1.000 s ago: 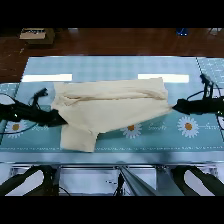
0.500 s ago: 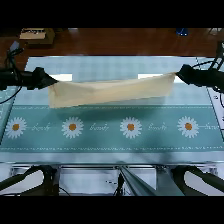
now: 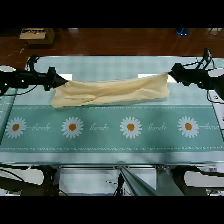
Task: Fold the shirts.
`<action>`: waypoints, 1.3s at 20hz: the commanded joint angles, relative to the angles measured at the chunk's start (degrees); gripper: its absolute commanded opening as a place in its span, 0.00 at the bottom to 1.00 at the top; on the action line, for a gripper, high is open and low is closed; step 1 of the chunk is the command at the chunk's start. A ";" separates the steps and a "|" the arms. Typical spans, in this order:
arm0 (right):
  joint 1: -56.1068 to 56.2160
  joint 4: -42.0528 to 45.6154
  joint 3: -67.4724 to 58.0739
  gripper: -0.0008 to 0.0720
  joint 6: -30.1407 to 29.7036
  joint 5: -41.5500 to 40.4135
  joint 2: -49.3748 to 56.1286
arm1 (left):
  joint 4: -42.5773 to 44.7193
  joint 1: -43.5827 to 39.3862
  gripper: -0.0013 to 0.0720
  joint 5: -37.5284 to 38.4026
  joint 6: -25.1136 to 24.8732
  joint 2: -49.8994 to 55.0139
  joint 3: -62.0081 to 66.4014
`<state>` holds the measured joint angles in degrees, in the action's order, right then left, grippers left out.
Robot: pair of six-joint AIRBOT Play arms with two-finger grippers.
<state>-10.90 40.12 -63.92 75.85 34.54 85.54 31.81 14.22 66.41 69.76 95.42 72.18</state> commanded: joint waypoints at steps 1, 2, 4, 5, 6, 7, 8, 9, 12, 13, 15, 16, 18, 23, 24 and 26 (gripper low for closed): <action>0.07 1.51 -0.24 0.04 -0.33 -0.17 1.92 | -0.98 1.03 0.10 -0.02 -0.09 3.52 0.33; 0.07 2.47 -0.24 0.04 -0.31 -0.15 1.95 | -0.98 1.55 0.19 0.00 -0.07 3.67 0.33; 0.07 3.98 -0.24 0.05 -0.31 0.15 1.92 | -0.98 2.64 0.20 0.13 -0.09 3.67 0.33; 0.07 4.20 -0.24 0.05 -0.31 0.35 1.95 | -0.92 3.04 0.20 0.28 -0.09 3.67 0.33; 0.07 4.46 -0.24 0.05 -0.28 0.59 1.95 | -0.87 3.41 0.21 0.48 -0.09 3.69 0.33; 0.07 4.94 -0.24 0.05 -0.28 1.05 1.95 | -0.85 3.80 0.25 0.70 -0.07 3.67 0.33; 0.07 5.53 -0.24 0.05 -0.31 1.57 1.95 | -0.87 4.13 0.46 1.07 -0.04 3.67 0.33; 0.04 6.12 -0.24 0.05 -0.39 2.19 1.92 | -0.85 4.37 0.50 1.92 -0.07 3.67 0.33; -0.31 6.91 -0.24 0.58 -4.57 4.22 0.94 | -0.79 5.22 0.50 5.75 -0.13 3.61 0.33; -0.72 8.90 -0.24 0.61 -5.46 4.66 0.04 | -0.79 5.55 0.50 7.34 -0.35 3.61 0.35; -2.21 16.61 -0.24 0.60 -3.19 4.70 -2.01 | -0.74 6.16 0.50 10.27 -2.14 3.61 0.33; -3.17 20.55 -0.24 0.60 -0.07 4.92 -2.62 | -0.72 6.25 0.50 11.02 -2.27 3.61 0.33; -5.20 24.20 -0.24 0.65 5.46 6.34 -2.32 | -0.74 6.32 0.50 11.69 -2.47 3.61 0.33; -6.80 8.55 -0.24 0.76 5.81 7.04 4.52 | -0.74 6.32 0.50 11.67 -2.69 3.61 0.33; -6.80 3.19 -0.24 0.76 4.85 7.02 6.45 | -0.74 6.32 0.50 11.67 -2.91 3.61 0.33; -6.60 -9.03 -0.24 0.76 -0.28 7.06 9.84 | -0.76 6.34 0.50 11.67 -3.15 3.61 0.33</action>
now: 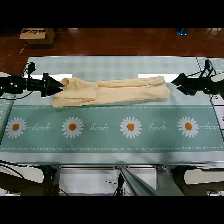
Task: Fold the shirts.
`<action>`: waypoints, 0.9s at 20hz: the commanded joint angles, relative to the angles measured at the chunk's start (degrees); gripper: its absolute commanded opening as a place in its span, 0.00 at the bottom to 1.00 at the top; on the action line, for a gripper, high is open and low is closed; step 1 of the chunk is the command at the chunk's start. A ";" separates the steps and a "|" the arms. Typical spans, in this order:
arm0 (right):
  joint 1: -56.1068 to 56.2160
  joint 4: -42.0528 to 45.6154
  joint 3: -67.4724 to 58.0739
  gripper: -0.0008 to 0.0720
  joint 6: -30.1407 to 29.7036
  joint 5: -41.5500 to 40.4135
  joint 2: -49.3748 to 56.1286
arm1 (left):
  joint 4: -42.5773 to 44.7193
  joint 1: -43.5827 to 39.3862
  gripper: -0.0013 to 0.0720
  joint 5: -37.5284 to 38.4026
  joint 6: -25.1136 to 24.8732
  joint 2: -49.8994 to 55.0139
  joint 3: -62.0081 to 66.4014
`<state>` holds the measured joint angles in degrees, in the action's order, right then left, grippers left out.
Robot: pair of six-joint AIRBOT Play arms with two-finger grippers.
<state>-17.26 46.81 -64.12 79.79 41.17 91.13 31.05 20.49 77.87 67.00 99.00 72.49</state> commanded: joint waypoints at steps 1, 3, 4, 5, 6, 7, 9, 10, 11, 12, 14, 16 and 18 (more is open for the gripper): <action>0.20 -21.59 -0.04 0.76 -7.80 0.42 5.49 | 0.00 0.07 0.50 0.22 -0.39 0.02 0.02; 1.64 -28.87 -0.04 0.76 -11.23 -0.79 7.34 | 0.00 0.07 0.50 0.22 -0.39 0.02 0.02; 2.60 -29.77 -0.04 0.75 -11.15 -2.10 8.02 | -0.02 0.07 0.50 0.22 -0.39 0.02 0.02; 3.69 -29.94 -0.04 0.74 -11.08 -3.43 8.61 | -0.04 0.07 0.50 0.22 -0.39 0.02 0.04; 4.79 -29.94 -0.04 0.74 -11.06 -4.63 9.11 | -0.20 0.07 0.50 0.24 -0.39 0.02 0.04; 5.90 -29.92 -0.04 0.74 -11.02 -5.90 9.60 | -0.55 0.07 0.50 0.31 -0.39 0.02 0.04; 8.02 -29.94 -0.04 0.74 -9.90 -9.66 10.38 | -2.08 0.07 0.50 0.74 -0.59 0.02 0.04; 8.92 -29.99 -0.04 0.67 -8.90 -11.65 10.60 | -2.93 0.07 0.50 0.83 -0.59 0.02 0.04; 9.66 -29.92 -0.04 0.49 -8.72 -13.22 10.73 | -3.58 0.07 0.50 0.83 -0.61 0.02 0.04; 10.19 -29.88 -0.04 0.36 -8.74 -14.10 10.80 | -3.89 0.07 0.50 0.83 -0.61 0.02 0.04; 10.56 -29.59 -0.04 0.10 -9.16 -13.97 10.78 | -4.07 0.07 0.50 0.83 -0.61 0.02 0.04; 10.21 -29.75 -0.57 0.05 -10.82 -10.93 10.64 | -4.07 0.07 0.48 0.83 -0.59 0.02 0.04; 9.44 -28.30 -2.01 0.05 -15.13 -5.70 9.03 | -4.13 0.07 0.46 0.87 -0.57 -0.28 0.04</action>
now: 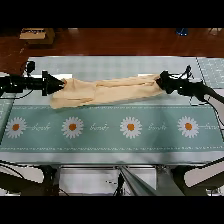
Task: Fold the shirts.
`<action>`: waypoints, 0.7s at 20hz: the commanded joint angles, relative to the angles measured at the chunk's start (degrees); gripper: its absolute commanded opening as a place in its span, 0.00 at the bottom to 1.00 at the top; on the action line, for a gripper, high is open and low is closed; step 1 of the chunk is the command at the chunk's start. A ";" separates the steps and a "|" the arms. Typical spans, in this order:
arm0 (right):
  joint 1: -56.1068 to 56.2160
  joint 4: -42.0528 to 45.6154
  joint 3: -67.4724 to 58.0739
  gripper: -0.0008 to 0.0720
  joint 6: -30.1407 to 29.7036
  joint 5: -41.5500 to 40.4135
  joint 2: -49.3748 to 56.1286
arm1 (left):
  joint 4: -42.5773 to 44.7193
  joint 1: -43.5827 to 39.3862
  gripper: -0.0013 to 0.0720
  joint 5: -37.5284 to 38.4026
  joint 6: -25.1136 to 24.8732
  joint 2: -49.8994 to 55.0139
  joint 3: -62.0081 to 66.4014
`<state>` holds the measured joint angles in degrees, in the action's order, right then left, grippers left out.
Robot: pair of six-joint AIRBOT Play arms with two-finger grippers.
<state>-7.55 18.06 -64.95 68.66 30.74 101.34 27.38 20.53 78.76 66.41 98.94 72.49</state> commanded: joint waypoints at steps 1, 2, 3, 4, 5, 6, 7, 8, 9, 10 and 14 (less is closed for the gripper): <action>-0.68 2.95 -1.64 0.05 -4.35 6.40 -3.19 | -0.46 0.02 0.45 0.00 0.02 -0.66 0.04; -0.98 5.88 -1.73 0.05 -4.31 7.21 -5.70 | -0.66 0.00 0.40 0.07 0.00 -1.33 0.04; -1.33 9.16 -1.73 0.05 -4.20 7.69 -8.85 | -1.55 -0.02 0.26 0.46 -0.28 -2.25 0.04; -1.70 11.93 -1.73 0.05 -3.65 7.87 -11.96 | -3.63 -0.15 0.26 1.01 -1.70 -3.26 0.04; -2.03 14.73 -1.73 0.04 -2.54 7.93 -15.41 | -6.36 -0.44 0.26 1.55 -2.40 -4.44 0.04; -2.19 16.85 -1.73 0.04 -1.60 8.15 -18.51 | -8.92 -0.96 0.26 1.90 -2.93 -5.64 0.04; -2.34 18.60 -1.73 0.04 -0.74 8.41 -21.79 | -11.23 -1.86 0.26 1.86 -2.97 -7.02 0.04; -2.34 19.58 -1.73 0.04 -0.15 8.90 -24.57 | -13.05 -2.97 0.26 1.84 -3.56 -8.17 0.04; -2.34 20.52 -1.73 0.04 0.48 9.53 -27.30 | -14.19 -4.52 0.26 1.84 -4.24 -9.25 0.04; -2.34 21.14 -1.73 0.04 1.33 10.38 -29.62 | -14.36 -6.23 0.26 1.84 -4.24 -9.94 0.04; -2.34 21.59 -1.73 0.04 4.26 15.17 -37.79 | -14.34 -16.85 0.26 -1.22 -4.24 -10.25 0.02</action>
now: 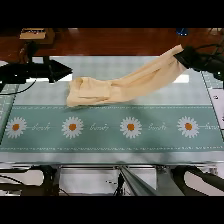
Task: Fold the shirts.
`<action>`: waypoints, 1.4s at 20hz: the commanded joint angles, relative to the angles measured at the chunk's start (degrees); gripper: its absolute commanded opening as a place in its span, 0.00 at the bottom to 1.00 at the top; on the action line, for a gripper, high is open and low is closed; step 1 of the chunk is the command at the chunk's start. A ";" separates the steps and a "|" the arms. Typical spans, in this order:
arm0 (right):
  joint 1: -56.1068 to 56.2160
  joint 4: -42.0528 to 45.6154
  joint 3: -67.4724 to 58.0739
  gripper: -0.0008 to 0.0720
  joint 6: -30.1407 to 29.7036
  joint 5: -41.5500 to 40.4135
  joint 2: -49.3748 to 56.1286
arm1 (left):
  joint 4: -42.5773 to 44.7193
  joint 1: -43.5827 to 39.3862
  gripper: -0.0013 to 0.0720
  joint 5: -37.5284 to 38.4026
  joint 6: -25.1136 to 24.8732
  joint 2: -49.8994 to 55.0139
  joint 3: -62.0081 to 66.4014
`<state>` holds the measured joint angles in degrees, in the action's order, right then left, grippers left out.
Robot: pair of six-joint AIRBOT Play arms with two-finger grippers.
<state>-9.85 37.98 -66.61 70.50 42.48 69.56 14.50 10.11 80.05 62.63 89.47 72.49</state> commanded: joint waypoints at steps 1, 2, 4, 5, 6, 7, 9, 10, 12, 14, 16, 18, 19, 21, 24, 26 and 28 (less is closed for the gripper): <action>-0.04 1.97 -0.07 0.05 3.06 4.59 -7.93 | -1.46 -9.46 0.26 -4.63 -0.46 -0.79 0.02; -0.04 2.67 -0.07 0.04 4.11 5.62 -9.81 | -1.46 -12.55 0.18 -6.95 -0.46 -0.76 0.00; -0.04 4.55 -0.07 0.04 6.95 8.09 -13.31 | -1.46 -18.60 0.04 -11.56 -0.44 -0.55 0.02; -0.04 5.40 -0.07 0.04 8.17 9.51 -14.97 | -1.46 -21.49 0.04 -13.46 -0.42 -0.35 0.00; -0.04 6.36 -0.07 0.05 9.44 11.08 -16.70 | -1.49 -24.24 0.04 -15.06 -0.39 -0.02 0.00; -0.04 7.41 -0.07 0.04 10.43 12.37 -18.27 | -1.49 -26.71 0.04 -16.55 -0.35 0.33 0.00; -0.04 10.25 -0.07 0.04 12.92 15.19 -21.22 | -1.49 -31.69 0.04 -20.76 1.09 1.11 0.02; -0.04 11.56 -0.07 0.04 14.64 17.16 -22.62 | -1.49 -34.18 0.04 -23.21 1.09 1.33 0.02; -0.04 13.84 -0.07 0.04 17.29 21.18 -25.33 | -1.51 -38.49 0.04 -27.58 1.07 1.70 0.02; -0.04 16.72 -0.07 0.05 19.93 24.11 -27.96 | -1.51 -42.42 0.04 -31.10 1.07 2.34 0.02; -0.04 19.30 -0.07 0.05 22.49 26.16 -30.56 | -1.51 -46.23 0.04 -33.24 1.07 3.67 0.02; -0.04 21.81 -0.07 0.05 24.35 27.30 -32.85 | -2.64 -49.99 0.04 -33.27 1.07 5.84 0.02; -0.04 23.21 -0.07 0.05 25.16 27.52 -33.75 | -3.80 -51.91 0.04 -33.20 1.07 7.06 0.02; -0.04 24.22 -0.07 0.05 26.56 27.52 -35.06 | -7.52 -55.82 0.04 -34.56 1.05 9.86 0.02; -0.04 24.09 -0.07 0.05 27.65 28.09 -36.06 | -14.82 -59.41 0.04 -38.82 1.01 14.10 0.02; -0.04 24.30 -0.07 0.05 27.71 28.55 -36.46 | -15.54 -58.49 0.04 -39.15 0.98 15.54 0.02; -0.04 26.60 -0.04 0.05 27.71 29.70 -36.37 | -15.41 -54.97 0.04 -38.38 0.31 14.86 0.02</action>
<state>-9.89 62.17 -66.61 97.51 70.74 33.63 1.41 -46.54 42.28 63.53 103.42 72.49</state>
